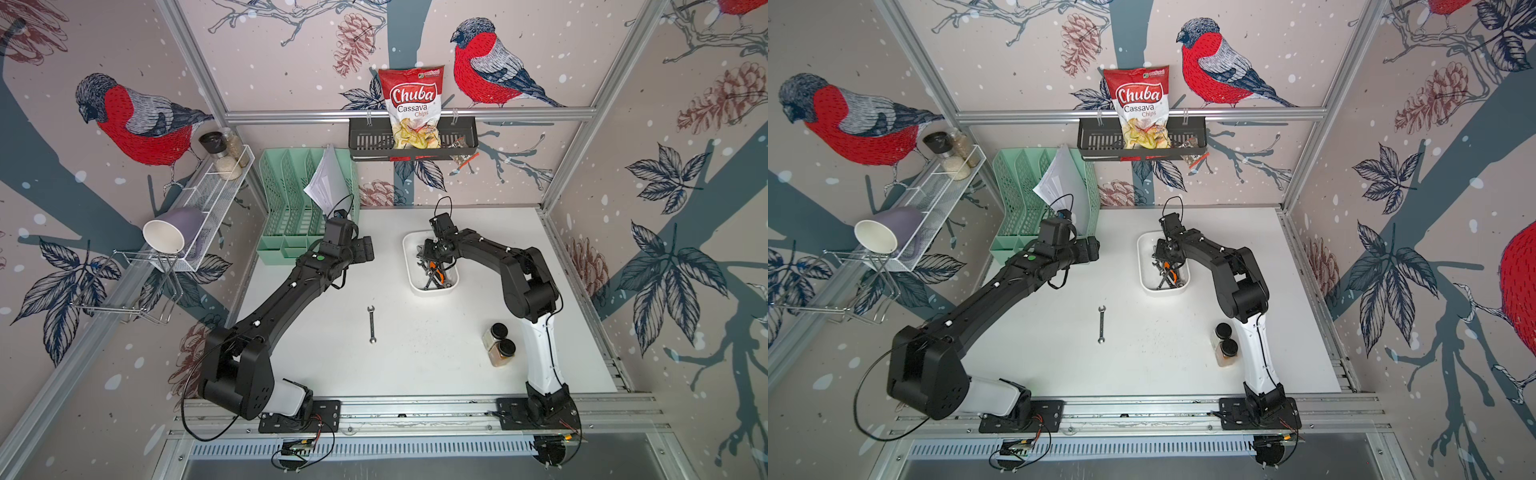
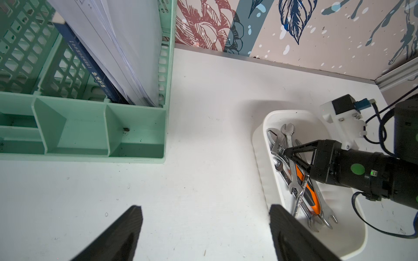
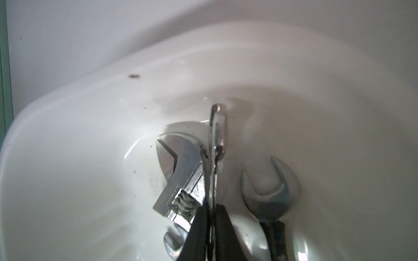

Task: Take out the wrench from the storage box
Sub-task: Pick up the wrench from the storage box.

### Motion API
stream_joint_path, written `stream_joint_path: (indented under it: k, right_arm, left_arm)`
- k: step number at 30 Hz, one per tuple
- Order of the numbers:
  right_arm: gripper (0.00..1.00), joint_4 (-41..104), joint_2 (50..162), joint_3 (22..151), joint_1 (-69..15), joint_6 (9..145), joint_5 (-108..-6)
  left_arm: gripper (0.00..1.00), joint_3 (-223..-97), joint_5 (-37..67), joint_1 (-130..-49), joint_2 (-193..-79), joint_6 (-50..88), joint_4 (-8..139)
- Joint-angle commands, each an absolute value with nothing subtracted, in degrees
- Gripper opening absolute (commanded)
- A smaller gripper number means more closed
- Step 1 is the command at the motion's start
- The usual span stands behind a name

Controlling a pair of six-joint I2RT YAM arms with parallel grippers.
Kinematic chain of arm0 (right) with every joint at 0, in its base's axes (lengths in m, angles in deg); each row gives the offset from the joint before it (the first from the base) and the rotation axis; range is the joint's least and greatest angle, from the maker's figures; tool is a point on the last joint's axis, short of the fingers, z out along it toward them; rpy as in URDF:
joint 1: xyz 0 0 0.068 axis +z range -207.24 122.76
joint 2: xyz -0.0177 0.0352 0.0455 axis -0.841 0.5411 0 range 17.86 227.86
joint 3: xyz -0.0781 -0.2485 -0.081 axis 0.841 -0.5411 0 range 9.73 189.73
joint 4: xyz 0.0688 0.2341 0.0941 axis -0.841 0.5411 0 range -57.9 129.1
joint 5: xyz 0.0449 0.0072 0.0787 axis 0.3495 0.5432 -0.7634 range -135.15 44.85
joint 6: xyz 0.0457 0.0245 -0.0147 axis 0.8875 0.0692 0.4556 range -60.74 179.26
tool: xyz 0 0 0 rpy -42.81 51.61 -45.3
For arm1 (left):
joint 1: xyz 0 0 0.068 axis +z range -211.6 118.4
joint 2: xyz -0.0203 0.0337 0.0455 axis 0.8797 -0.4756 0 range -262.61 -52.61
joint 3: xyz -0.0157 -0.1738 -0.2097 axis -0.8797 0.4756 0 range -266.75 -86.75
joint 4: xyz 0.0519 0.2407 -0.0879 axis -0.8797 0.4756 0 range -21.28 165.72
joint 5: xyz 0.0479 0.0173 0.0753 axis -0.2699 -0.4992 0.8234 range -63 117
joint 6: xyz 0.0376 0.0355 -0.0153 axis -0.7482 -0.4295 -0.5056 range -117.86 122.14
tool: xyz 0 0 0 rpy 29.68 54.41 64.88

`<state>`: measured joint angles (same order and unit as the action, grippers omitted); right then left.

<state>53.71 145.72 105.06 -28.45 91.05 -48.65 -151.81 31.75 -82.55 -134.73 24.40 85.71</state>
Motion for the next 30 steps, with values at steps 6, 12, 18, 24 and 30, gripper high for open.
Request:
stream_joint_path:
  k: [6, 12, 18, 24, 30]
  right_arm:
    - [0.08, 54.1, 144.6, 104.2, -28.8, 91.6, -49.5]
    - [0.01, 52.5, 143.1, 103.2, -29.6, 92.3, -51.8]
    - [0.00, 50.6, 140.8, 102.0, -30.1, 93.0, -53.6]
    - [0.00, 47.1, 138.1, 99.6, -30.5, 94.1, -57.1]
    - [0.00, 43.8, 133.6, 96.0, -29.8, 94.2, -59.1]
  left_arm:
    - [0.91, -151.9, 31.8, -82.4, -135.0, 24.1, 84.8]
    - [0.91, -152.0, 31.5, -82.3, -135.2, 24.3, 84.8]
    - [0.91, -152.0, 31.8, -82.3, -135.0, 24.2, 85.0]
    - [0.91, -152.0, 31.9, -82.4, -134.9, 24.4, 85.1]
    - [0.91, -151.9, 33.0, -82.3, -133.7, 24.3, 85.1]
